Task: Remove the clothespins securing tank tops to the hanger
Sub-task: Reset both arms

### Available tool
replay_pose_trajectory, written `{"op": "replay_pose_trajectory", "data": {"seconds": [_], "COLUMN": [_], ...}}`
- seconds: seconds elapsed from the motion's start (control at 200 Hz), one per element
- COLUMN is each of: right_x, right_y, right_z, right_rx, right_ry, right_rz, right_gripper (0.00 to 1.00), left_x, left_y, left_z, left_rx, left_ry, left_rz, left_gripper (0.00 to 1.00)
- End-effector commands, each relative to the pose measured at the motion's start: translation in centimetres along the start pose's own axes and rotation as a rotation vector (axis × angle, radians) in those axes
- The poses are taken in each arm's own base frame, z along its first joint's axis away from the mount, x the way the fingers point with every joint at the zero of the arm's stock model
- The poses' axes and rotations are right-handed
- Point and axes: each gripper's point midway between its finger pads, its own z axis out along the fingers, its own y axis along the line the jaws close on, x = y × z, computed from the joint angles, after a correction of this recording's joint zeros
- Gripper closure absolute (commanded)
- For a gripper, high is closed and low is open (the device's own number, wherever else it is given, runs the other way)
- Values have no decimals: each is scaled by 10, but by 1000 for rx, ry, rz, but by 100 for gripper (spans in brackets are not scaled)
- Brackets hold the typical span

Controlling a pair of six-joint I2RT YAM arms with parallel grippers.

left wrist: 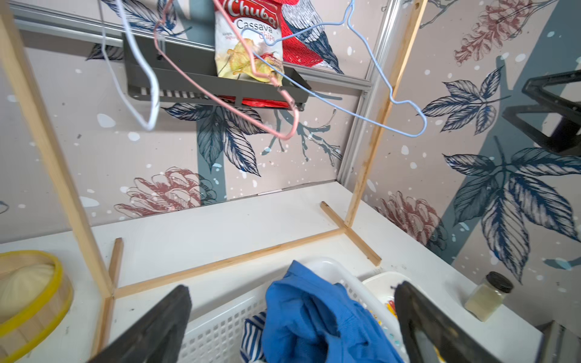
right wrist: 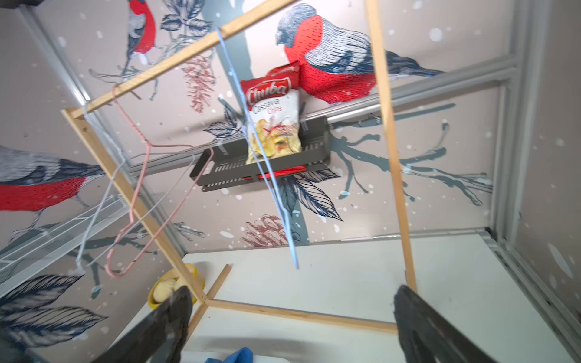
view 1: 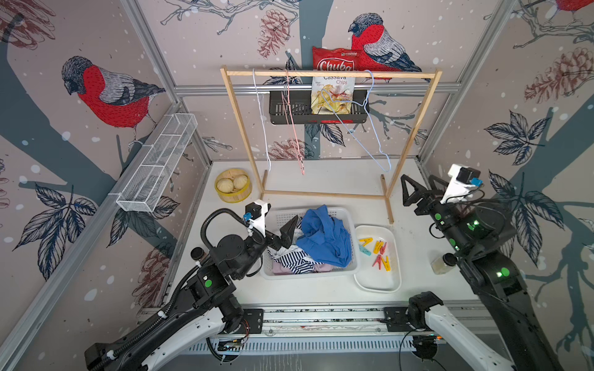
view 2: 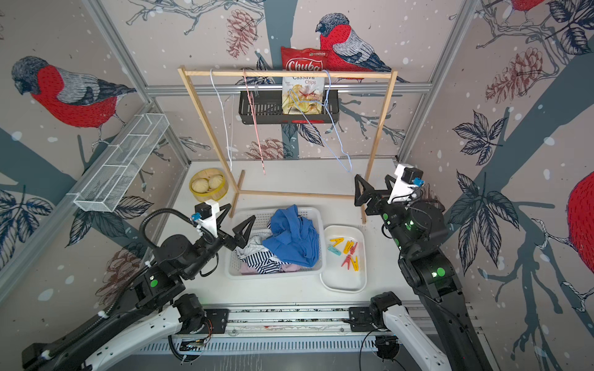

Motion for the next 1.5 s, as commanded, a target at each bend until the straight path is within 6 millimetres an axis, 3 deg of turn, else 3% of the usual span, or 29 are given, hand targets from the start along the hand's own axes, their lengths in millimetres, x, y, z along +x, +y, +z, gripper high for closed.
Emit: {"op": "replay_pose_trajectory", "data": {"seconds": [0.0,0.07,0.285,0.48,0.57,0.69,0.79,0.911,1.181,1.331,1.361,1.496], "right_x": [7,30,94,138,155,165,167,180,206,212,214,216], "right_y": [-35,-53,-93,-120,-116,-126,-136,-146,-155,-168,-171,-176], "right_z": [-9,-16,-17,-9,-1,1,2,4,10,6,7,13], "right_rx": [148,204,352,476,430,466,502,505,503,529,531,534], "right_ry": [-147,-188,-183,-96,-77,-75,-96,-105,-55,-58,-49,-39], "right_rz": [70,94,10,-99,-191,-253,-205,-180,-160,-170,-166,-169], "right_gripper": [0,0,0,0,0,0,0,0,0,0,0,0], "left_x": [-16,6,52,70,73,72,80,85,91,115,112,110], "left_y": [25,48,88,128,144,166,182,201,227,247,250,264], "left_z": [-10,-13,-27,-44,-40,-48,-52,-76,-99,-100,-101,-65], "left_rx": [-118,-235,-436,-621,-686,-754,-809,-946,-1079,-1125,-1145,-1149], "left_ry": [-191,-186,-181,-218,-188,-262,-272,-324,-322,-234,-251,-161], "left_rz": [-12,-27,21,143,112,59,0,-15,-19,7,12,71], "left_gripper": [1,1,1,1,1,1,1,1,4,3,3,3]}}
